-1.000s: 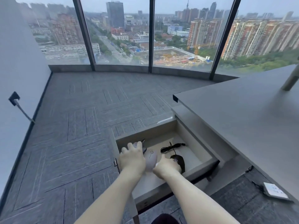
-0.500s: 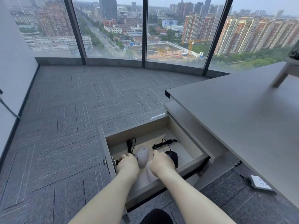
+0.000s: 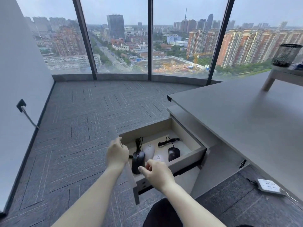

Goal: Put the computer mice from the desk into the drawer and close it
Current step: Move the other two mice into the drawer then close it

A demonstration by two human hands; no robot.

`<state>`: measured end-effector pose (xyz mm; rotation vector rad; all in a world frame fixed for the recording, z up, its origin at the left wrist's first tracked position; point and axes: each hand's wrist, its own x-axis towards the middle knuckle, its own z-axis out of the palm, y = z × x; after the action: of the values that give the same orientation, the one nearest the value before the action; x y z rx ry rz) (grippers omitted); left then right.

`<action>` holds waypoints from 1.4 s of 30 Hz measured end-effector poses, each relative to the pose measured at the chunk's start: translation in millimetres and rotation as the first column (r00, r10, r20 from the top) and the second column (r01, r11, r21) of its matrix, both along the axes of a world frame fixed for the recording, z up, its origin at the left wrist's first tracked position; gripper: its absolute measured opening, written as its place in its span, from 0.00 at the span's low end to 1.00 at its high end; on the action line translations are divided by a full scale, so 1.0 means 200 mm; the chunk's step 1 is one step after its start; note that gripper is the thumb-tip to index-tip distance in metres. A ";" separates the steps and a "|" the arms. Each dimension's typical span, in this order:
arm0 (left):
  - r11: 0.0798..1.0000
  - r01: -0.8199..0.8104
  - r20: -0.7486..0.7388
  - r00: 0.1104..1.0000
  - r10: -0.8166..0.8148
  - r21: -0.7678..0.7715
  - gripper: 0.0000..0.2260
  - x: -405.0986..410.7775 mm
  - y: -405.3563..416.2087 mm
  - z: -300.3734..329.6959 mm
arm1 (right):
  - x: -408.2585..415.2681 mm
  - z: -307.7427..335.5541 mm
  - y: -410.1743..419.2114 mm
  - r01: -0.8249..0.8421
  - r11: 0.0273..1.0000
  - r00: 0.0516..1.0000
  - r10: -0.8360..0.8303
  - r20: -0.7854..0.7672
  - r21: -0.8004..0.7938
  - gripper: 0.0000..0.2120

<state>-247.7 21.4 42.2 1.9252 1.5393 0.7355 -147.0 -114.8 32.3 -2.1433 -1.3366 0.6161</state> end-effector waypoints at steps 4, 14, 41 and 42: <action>0.891 -0.126 0.228 0.942 0.244 -0.436 0.22 -0.17 -0.01 -0.11 | -0.16 -0.04 -0.10 -0.005 1.000 1.000 0.004 -0.025 -0.029 0.28; 0.692 0.153 0.537 0.752 0.381 -0.705 0.11 -0.16 -0.17 -0.15 | -0.23 -0.15 -0.11 0.045 0.998 0.994 -0.041 0.099 -0.044 0.18; 0.588 0.422 0.621 0.762 0.182 -0.690 0.18 0.95 -0.28 -0.24 | 0.65 -0.33 -0.27 0.700 0.707 0.713 -0.682 -0.165 0.100 0.44; 0.579 0.427 0.620 0.763 0.180 -0.694 0.18 0.99 -0.28 -0.24 | 0.68 -0.33 -0.28 0.710 0.698 0.702 -0.690 -0.175 0.095 0.43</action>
<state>-50.2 -35.2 -5.0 0.9002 0.9731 0.4038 -10.2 -170.0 -33.1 -2.2085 -0.3850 0.2986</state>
